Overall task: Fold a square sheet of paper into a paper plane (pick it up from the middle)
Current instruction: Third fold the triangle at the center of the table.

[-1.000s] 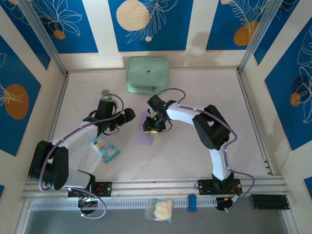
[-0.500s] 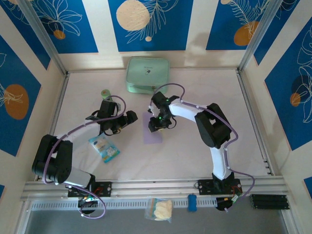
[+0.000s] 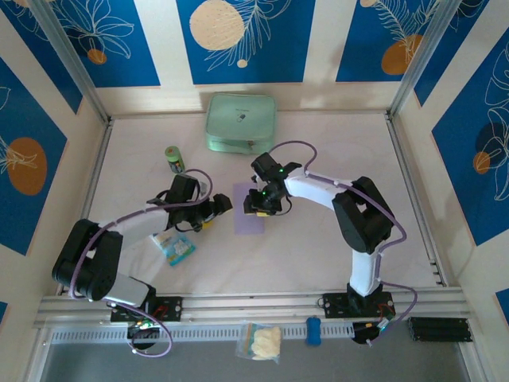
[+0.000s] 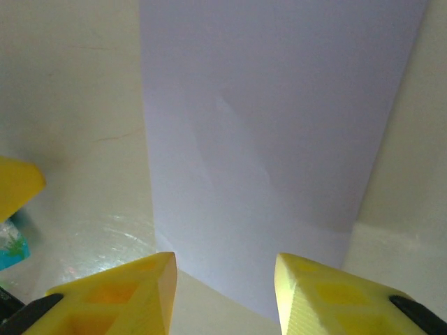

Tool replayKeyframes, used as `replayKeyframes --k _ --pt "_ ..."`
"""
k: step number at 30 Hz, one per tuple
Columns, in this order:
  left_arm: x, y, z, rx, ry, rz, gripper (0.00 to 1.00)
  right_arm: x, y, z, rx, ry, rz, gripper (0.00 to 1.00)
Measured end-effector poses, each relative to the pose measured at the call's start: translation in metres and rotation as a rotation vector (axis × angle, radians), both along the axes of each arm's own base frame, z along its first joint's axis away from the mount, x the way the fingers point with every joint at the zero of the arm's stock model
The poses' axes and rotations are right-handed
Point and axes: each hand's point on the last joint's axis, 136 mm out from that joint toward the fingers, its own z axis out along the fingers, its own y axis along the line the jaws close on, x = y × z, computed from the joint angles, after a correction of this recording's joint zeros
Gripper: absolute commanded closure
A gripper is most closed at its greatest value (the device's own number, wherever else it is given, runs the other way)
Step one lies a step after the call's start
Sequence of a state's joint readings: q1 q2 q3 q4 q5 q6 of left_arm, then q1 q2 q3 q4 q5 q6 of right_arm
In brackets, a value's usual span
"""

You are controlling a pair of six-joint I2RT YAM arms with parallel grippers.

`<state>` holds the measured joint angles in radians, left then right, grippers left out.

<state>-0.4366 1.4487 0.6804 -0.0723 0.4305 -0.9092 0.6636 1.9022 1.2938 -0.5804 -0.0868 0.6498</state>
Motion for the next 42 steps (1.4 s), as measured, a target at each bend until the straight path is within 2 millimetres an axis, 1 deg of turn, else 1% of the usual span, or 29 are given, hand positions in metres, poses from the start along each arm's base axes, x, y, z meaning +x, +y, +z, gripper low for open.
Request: replayKeyframes --k 3,7,8,11,14,16,20,26,42 --pt "-0.003 -0.01 0.001 -0.02 0.008 -0.01 0.2 -0.002 -0.001 -0.013 -0.021 0.032 -0.014 0.59" --pt "-0.007 -0.02 -0.007 -0.033 0.045 -0.011 0.33 -0.004 -0.003 -0.025 -0.039 0.061 -0.025 0.59" --pt "-0.008 -0.022 -0.01 -0.035 0.057 -0.012 0.38 -0.004 -0.003 -0.025 -0.036 0.065 -0.028 0.59" --pt "-0.012 -0.028 -0.02 -0.036 0.095 -0.014 0.49 -0.002 -0.003 -0.025 -0.028 0.071 -0.037 0.6" --pt "-0.017 -0.032 -0.029 -0.032 0.127 -0.022 0.57 -0.001 -0.004 -0.026 -0.016 0.079 -0.045 0.6" --pt "-0.018 -0.034 -0.033 -0.03 0.141 -0.023 0.59 -0.001 -0.005 -0.026 -0.007 0.087 -0.048 0.61" --pt "-0.015 -0.036 -0.035 -0.026 0.149 -0.022 0.61 -0.001 -0.005 -0.027 0.005 0.098 -0.049 0.61" --pt "-0.008 -0.04 -0.029 -0.031 0.13 -0.031 0.64 -0.002 -0.005 -0.027 0.011 0.103 -0.049 0.62" --pt "-0.003 -0.04 -0.039 0.014 0.142 -0.05 0.61 -0.002 -0.005 -0.027 0.018 0.107 -0.051 0.62"
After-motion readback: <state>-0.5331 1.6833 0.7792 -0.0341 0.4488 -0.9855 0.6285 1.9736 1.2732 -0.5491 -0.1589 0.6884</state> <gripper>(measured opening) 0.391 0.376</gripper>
